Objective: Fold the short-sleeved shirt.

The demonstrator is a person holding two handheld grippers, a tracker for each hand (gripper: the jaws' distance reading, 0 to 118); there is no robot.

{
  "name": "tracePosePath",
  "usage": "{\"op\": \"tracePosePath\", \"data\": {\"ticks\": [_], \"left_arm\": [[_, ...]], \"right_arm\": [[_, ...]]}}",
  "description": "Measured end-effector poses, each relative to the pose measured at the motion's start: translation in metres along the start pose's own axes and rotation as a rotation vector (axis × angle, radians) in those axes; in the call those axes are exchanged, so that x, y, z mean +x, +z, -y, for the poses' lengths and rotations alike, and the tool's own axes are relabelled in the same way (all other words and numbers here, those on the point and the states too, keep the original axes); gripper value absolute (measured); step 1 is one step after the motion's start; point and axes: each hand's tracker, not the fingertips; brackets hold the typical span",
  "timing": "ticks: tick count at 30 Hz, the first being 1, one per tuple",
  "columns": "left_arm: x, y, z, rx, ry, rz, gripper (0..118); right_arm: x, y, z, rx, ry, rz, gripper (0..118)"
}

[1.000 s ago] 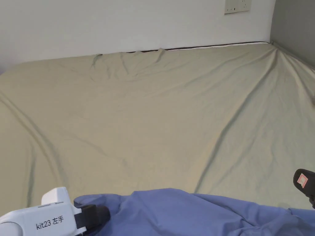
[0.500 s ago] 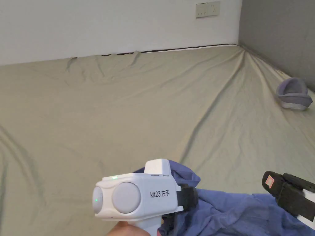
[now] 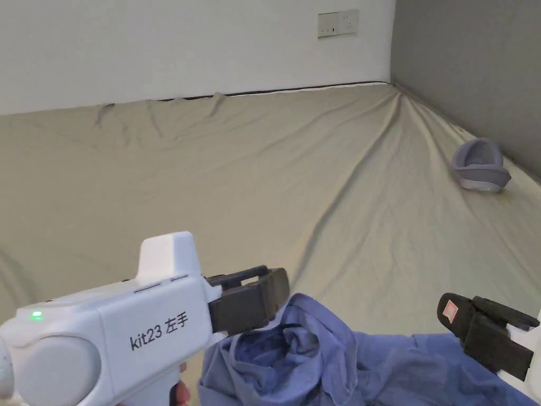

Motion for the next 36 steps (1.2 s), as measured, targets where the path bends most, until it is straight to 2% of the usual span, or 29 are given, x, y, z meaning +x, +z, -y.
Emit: {"op": "tracePosePath", "data": {"ticks": [1,2,4,6,10,11,16,20,23,27,29,30,31,32,33,34,35,36], "left_arm": [[-0.006,0.001,0.001,-0.009,-0.014,-0.08,14],[-0.013,-0.005,0.005,-0.035,-0.023,-0.17,0],[-0.024,-0.027,0.015,-0.123,-0.02,-0.238,0],[-0.033,-0.05,0.028,-0.195,-0.033,-0.192,0],[-0.027,-0.098,0.046,-0.325,0.033,-0.185,0],[-0.019,-0.104,0.049,-0.326,0.033,-0.171,0],[0.026,-0.141,0.058,-0.358,0.083,0.077,0],[0.044,-0.19,0.082,-0.426,0.088,0.065,0],[0.039,-0.189,0.087,-0.376,0.181,0.128,0],[0.036,-0.161,0.069,-0.446,0.138,0.131,0],[0.025,-0.127,0.057,-0.363,0.148,0.178,1],[0.015,-0.108,0.048,-0.279,0.172,0.198,3],[0.005,-0.094,0.042,-0.247,0.189,0.213,16],[-0.009,-0.078,0.037,-0.223,0.227,0.203,36],[-0.024,-0.065,0.034,-0.205,0.272,0.18,66],[-0.037,-0.056,0.033,-0.197,0.311,0.15,104],[-0.054,-0.051,0.032,-0.201,0.36,0.117,115],[-0.071,-0.046,0.033,-0.253,0.405,0.092,115]], "right_arm": [[-0.002,-0.001,0.001,0.0,0.007,0.001,0],[-0.003,-0.002,0.001,0.001,0.012,0.001,0],[-0.004,-0.006,0.003,-0.005,0.001,-0.018,0],[-0.006,-0.009,0.005,-0.016,-0.009,-0.04,0],[-0.008,-0.01,0.006,-0.025,-0.002,-0.047,0],[-0.007,-0.011,0.006,-0.028,-0.006,-0.047,0],[-0.006,-0.017,0.008,-0.048,0.007,-0.009,0],[0.0,-0.014,0.013,-0.062,-0.001,0.023,0],[0.004,-0.009,0.016,-0.065,-0.022,0.025,0],[0.002,-0.009,0.015,-0.071,-0.009,0.04,0],[-0.001,-0.006,0.012,-0.062,0.0,0.026,0],[-0.002,-0.005,0.011,-0.057,0.0,0.018,0],[-0.003,-0.005,0.011,-0.052,0.0,0.011,0],[-0.003,-0.005,0.01,-0.048,-0.002,0.004,0],[-0.004,-0.005,0.011,-0.047,-0.003,-0.002,0],[-0.004,-0.005,0.011,-0.047,-0.005,-0.007,0],[-0.005,-0.005,0.012,-0.047,-0.007,-0.01,0],[-0.005,-0.006,0.014,-0.046,-0.01,-0.014,0]]}}
